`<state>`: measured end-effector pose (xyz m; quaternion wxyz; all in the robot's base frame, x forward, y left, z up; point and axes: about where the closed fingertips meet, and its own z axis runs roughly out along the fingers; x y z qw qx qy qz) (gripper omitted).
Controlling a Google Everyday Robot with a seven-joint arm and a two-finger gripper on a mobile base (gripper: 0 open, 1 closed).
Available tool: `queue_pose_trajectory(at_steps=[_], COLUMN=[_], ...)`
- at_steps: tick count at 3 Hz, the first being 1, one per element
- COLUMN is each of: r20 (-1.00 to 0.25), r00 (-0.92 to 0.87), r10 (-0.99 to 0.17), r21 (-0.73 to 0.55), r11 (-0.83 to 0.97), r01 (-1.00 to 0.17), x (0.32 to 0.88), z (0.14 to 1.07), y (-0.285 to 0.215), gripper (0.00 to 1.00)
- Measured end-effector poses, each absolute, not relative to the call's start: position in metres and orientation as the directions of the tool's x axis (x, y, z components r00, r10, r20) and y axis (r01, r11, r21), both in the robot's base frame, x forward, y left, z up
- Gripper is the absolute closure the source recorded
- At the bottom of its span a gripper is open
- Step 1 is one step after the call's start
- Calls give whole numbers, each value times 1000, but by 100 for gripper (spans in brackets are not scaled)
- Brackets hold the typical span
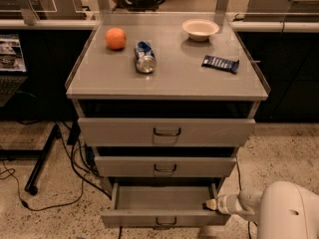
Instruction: Open bottom drawer
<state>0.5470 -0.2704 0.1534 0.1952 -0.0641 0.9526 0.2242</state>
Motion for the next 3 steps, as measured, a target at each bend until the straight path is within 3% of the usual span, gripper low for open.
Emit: queue_pose_trajectory(at_steps=[3], r20=[-386], r00=[-922], r10=[-43], r21=[421], r11=[881], r01=[-217], x=[530], z=[154], y=[-268], gripper=[100])
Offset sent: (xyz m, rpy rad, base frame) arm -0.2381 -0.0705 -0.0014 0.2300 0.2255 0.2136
